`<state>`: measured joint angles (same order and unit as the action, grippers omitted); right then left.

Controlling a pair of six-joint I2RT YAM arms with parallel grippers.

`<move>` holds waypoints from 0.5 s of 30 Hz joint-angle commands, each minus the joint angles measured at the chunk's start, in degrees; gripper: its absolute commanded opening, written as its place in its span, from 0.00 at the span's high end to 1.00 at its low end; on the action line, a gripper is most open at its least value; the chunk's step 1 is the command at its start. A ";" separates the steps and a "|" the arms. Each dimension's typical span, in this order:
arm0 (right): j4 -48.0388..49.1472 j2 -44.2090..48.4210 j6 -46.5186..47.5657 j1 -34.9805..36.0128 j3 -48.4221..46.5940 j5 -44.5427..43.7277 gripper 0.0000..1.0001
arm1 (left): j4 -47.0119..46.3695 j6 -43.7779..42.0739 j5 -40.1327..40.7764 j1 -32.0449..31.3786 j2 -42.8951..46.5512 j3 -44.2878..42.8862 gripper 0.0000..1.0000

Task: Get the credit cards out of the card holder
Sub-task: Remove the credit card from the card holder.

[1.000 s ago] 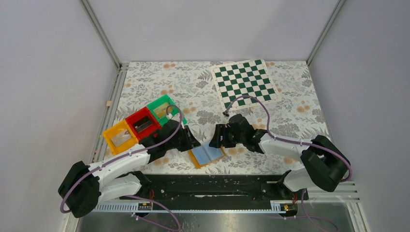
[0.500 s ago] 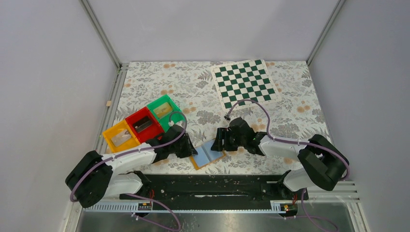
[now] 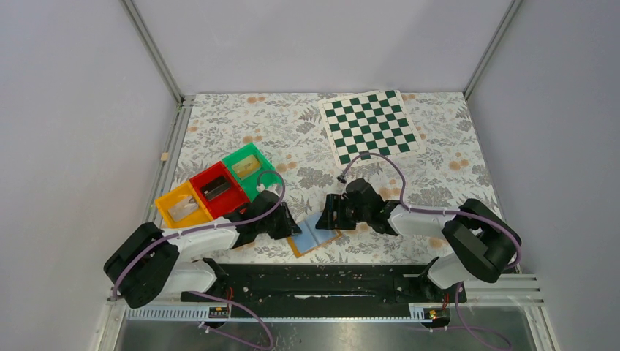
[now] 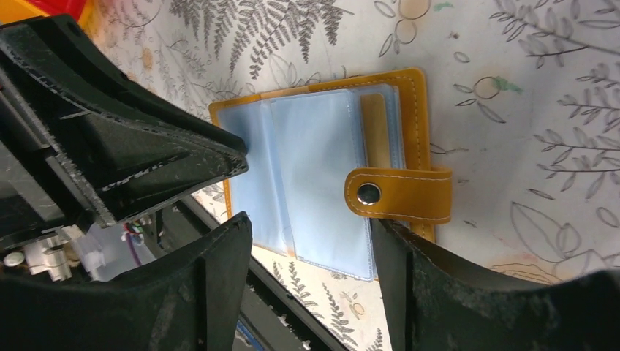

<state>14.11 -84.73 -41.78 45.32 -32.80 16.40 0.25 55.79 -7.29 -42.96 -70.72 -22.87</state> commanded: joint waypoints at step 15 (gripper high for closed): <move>16.83 2.28 -10.41 1.29 3.03 10.46 0.34 | -1.68 0.11 -0.33 -0.22 -0.45 1.34 0.80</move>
<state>25.71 -83.72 -50.22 45.56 -29.63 24.97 -0.86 55.96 -7.31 -42.96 -71.11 -22.70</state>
